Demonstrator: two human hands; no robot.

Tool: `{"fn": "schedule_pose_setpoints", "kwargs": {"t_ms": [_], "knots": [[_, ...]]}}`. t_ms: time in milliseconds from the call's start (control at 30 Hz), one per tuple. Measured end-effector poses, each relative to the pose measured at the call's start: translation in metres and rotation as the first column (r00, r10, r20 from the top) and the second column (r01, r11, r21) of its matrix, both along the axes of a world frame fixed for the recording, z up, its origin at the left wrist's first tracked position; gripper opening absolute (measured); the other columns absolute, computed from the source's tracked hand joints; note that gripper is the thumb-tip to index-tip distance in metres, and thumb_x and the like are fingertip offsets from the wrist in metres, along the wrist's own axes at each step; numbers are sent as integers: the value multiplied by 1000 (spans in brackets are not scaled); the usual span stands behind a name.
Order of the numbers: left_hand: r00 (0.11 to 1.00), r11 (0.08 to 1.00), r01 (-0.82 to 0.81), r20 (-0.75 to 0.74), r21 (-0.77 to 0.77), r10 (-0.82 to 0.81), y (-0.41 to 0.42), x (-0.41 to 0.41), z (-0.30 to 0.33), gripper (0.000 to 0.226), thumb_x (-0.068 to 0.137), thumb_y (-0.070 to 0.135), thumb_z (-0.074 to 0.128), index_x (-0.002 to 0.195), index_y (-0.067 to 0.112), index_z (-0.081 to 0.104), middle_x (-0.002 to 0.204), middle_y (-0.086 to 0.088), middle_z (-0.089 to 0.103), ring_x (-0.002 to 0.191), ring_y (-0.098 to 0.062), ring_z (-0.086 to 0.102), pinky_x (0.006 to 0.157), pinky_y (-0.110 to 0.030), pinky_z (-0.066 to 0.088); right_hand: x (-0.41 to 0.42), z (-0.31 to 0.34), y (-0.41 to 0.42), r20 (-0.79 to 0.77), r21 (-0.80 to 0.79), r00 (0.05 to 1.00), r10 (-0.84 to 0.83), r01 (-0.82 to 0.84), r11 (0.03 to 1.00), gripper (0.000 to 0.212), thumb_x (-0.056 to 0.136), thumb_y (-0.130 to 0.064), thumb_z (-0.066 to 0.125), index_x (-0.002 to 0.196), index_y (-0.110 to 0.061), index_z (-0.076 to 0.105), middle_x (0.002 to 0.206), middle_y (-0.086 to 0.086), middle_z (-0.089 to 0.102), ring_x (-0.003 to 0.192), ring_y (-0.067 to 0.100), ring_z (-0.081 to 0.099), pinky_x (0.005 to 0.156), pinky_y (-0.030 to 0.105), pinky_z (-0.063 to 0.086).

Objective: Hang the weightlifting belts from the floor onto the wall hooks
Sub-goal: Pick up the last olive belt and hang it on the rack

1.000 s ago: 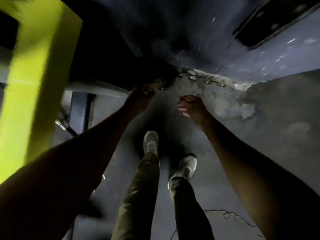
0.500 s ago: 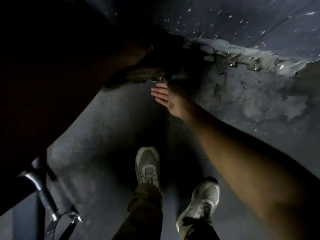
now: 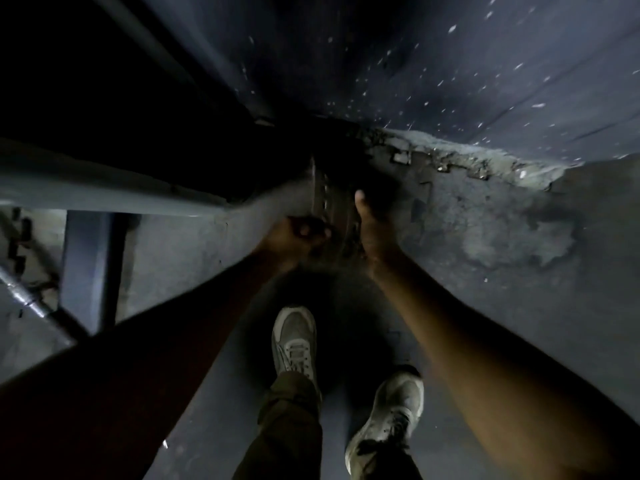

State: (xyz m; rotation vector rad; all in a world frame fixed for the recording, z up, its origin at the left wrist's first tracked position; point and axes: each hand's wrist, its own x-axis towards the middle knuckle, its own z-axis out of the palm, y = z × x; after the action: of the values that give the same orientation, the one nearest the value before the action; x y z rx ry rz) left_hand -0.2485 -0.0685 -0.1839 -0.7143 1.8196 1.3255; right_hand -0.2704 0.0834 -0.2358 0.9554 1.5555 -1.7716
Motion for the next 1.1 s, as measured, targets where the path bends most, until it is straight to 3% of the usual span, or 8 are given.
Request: {"fn": "schedule_pose_setpoints", "kwargs": {"t_ms": [100,267,333,467,600,733,833,1100], "knots": [[996,997,-80,-48,19,80,21,25,49,37,97,16,67,132,1,63,129,-10,67,109,-19,63,80,-14,54,18,52,33,-122,174,984,126,-104,979,39,101,-36,66,126,-7,71,125,13,74,116,26,71,103,43,57],[914,889,-406,97,213,394,54,39,151,36,105,45,45,127,21,60,124,-2,67,98,-19,67,93,-34,56,45,176,77,-261,260,919,296,-229,938,10,99,-38,67,105,-34,74,115,-5,77,113,17,72,104,50,55],[879,841,-477,136,255,457,65,37,194,48,100,55,51,135,24,63,129,1,70,113,-23,68,102,-44,53,54,228,91,-302,264,896,326,-250,931,23,99,-38,67,121,-32,70,129,-7,71,123,13,66,109,45,52],[882,852,-453,-4,262,470,86,29,301,21,95,40,68,99,22,80,101,-6,81,85,-22,79,65,-35,64,64,338,113,-319,288,901,296,-205,935,55,96,-44,70,142,-18,60,144,-5,60,132,13,59,112,38,50],[915,985,-174,-370,-1,161,93,21,416,33,98,45,63,100,14,76,93,-4,79,95,-26,77,73,-30,56,64,460,118,-400,157,911,100,-40,987,25,102,-39,61,109,-23,79,114,7,79,111,20,74,95,36,60],[704,836,-34,-606,-548,-369,87,24,518,44,100,55,49,108,20,74,99,-10,79,94,-35,74,75,-36,57,56,560,115,-385,73,909,-160,202,977,23,103,-18,62,112,-1,73,115,22,76,107,31,72,101,46,57],[668,877,-141,-698,-460,-258,78,42,573,41,100,51,55,102,16,76,94,-14,80,94,-36,75,77,-38,58,54,626,117,-368,-45,892,-262,265,963,19,104,-18,62,98,-8,76,81,2,78,68,9,72,57,20,57],[831,955,-106,-553,-277,-68,47,88,641,40,95,46,65,91,8,77,96,-13,80,103,-31,74,91,-43,57,74,750,112,-641,82,764,-76,167,983,19,102,-17,64,95,-13,81,94,4,82,87,14,74,81,24,59]]}}
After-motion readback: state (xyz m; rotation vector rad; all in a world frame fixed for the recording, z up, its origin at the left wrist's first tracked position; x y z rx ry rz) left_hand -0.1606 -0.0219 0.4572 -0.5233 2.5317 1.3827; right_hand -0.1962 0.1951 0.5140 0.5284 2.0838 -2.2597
